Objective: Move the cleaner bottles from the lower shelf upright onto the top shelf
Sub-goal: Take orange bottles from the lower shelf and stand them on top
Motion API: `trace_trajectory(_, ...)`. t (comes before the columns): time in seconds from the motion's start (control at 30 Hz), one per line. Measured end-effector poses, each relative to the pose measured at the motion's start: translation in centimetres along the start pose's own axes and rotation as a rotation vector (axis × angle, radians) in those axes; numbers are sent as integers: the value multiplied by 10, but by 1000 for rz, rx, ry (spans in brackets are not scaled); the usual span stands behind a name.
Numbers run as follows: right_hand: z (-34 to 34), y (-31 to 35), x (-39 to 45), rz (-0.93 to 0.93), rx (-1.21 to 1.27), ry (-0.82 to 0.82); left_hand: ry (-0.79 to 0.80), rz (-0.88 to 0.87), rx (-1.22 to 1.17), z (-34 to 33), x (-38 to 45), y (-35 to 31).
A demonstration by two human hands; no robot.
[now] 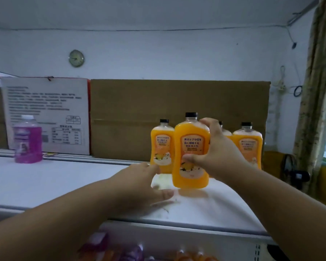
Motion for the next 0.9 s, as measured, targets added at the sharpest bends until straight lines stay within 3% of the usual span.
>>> trace_trajectory(0.27, -74, 29, 23, -106, -31, 8, 130, -3, 166, -5, 19, 50)
trace_trajectory(0.57, -81, 29, 29, -150, -198, -19, 86, 5, 201, -15, 23, 54)
trace_trajectory(0.9, -85, 21, 24, -180, -213, -64, 100, 15, 191, -12, 19, 52)
Point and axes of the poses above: each hand's wrist, its own x-axis towards the middle knuckle, its own z-axis out of the back of the hand, y = z × x, the point moved 4 cm from there along x, towards the middle knuckle, and after that the axes turned 1 degree about x, right-handed, at the moved point
